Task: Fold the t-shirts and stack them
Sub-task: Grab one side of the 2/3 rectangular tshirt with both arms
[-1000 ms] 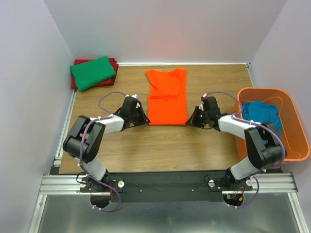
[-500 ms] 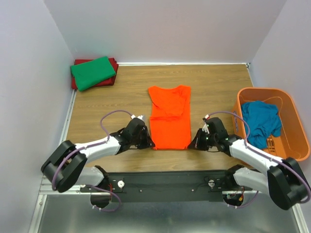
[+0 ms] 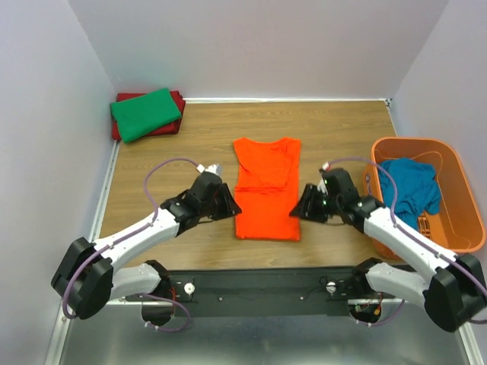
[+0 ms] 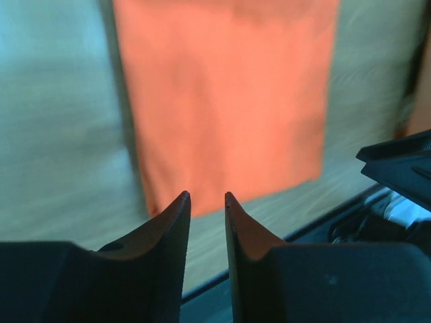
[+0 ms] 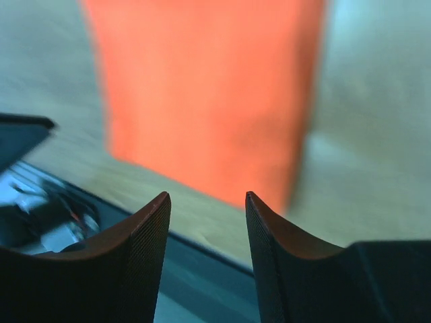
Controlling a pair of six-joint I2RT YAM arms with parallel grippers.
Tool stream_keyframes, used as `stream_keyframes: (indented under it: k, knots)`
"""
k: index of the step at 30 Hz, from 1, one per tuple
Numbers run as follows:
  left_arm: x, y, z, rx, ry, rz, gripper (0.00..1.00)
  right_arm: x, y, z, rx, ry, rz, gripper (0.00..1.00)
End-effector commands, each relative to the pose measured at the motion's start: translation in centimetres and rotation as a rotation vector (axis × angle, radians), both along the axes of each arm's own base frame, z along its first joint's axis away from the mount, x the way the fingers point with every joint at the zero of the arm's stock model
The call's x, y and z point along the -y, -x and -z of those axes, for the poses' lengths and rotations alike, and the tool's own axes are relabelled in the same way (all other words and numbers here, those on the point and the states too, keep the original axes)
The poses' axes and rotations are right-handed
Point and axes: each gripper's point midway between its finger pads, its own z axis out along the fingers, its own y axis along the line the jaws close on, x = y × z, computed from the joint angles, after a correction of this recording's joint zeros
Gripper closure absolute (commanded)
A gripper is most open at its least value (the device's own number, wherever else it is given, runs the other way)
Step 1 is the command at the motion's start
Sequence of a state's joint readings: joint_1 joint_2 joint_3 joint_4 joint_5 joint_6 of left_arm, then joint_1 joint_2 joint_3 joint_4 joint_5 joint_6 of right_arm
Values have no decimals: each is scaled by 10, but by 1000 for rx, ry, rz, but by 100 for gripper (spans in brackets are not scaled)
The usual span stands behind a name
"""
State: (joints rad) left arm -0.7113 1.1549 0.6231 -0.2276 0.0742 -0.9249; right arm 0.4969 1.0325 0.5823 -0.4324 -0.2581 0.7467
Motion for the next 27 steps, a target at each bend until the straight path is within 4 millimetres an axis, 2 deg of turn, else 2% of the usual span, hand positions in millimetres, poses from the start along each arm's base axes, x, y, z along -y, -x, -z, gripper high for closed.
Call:
stream_keyframes:
  k: [1,2,3,5,6,7,8,9,10,11,12,13,14,15,16,17,18,19,21,22,27]
  knots:
    - [-18,-42,-23,116,-35,-69,69,-13,-78,-51,242,91,-17,44]
    - [-18,-51,-25,127,-15,-72,73,-20,-95,-57,275,101,-29,44]
    - [-19,-67,-26,135,15,-92,76,-35,-130,-73,359,110,-60,45]
    - [-19,-83,-26,136,33,-119,81,-51,-163,-74,417,133,-99,45]
    - [-17,-94,-23,116,50,-125,82,-65,-192,-105,508,108,-109,46]
    - [-12,-105,-30,145,85,-129,83,-72,-207,-98,530,143,-158,48]
    - [-8,-114,-33,152,106,-137,85,-81,-225,-76,510,166,-191,48]
    - [-3,-125,-42,159,138,-156,86,-89,-237,-68,518,170,-217,48]
    - [-2,-137,-36,155,139,-177,86,-104,-260,-93,606,150,-252,48]
    - [-2,-144,-34,149,138,-195,88,-113,-272,-61,570,170,-292,48]
    - [0,-154,-38,151,154,-215,88,-121,-280,-57,579,159,-328,48]
    - [4,-159,-27,130,160,-207,88,-131,-297,-76,649,155,-346,48]
    - [6,-163,-23,118,160,-206,89,-138,-304,-65,645,152,-372,48]
    - [10,-170,-13,99,148,-203,90,-147,-309,-41,617,139,-413,48]
    - [11,-172,-8,90,143,-198,90,-152,-314,-34,623,139,-435,48]
    - [10,-178,-6,86,140,-206,90,-157,-321,-40,649,134,-443,48]
    - [10,-178,1,72,135,-206,90,-159,-324,-34,649,134,-453,48]
    - [9,-181,9,62,123,-212,90,-160,-326,-18,632,142,-465,48]
    - [9,-184,18,44,115,-211,90,-164,-334,-18,647,142,-469,48]
    - [9,-185,20,45,114,-207,90,-166,-334,-8,637,141,-481,48]
    - [8,-189,28,41,96,-199,86,-172,-333,3,619,118,-499,48]
